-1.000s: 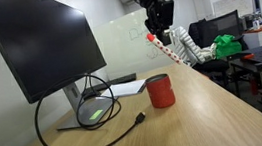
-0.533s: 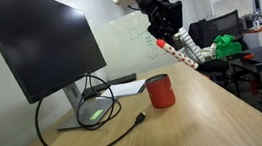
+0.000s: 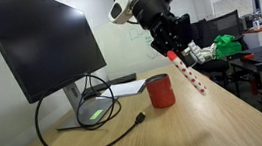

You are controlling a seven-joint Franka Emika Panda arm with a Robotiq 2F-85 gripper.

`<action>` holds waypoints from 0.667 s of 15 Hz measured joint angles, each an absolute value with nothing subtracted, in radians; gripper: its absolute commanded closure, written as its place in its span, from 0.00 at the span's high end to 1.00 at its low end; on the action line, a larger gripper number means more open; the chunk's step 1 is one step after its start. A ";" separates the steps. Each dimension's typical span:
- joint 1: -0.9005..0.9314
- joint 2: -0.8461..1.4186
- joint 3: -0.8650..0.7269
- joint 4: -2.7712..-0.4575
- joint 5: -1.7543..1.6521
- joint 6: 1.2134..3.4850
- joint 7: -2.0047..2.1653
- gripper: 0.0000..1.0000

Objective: Take the marker out of the cup and put it on the desk

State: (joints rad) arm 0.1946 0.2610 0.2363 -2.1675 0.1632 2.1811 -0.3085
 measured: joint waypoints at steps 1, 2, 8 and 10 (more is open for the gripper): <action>0.195 0.284 0.241 -2.153 0.167 2.180 -0.309 0.04; 0.195 0.305 0.244 -2.140 0.169 2.180 -0.309 0.04; 0.182 0.371 0.248 -2.079 0.170 2.195 -0.310 0.52; 0.163 0.364 0.245 -2.073 0.170 2.214 -0.314 0.68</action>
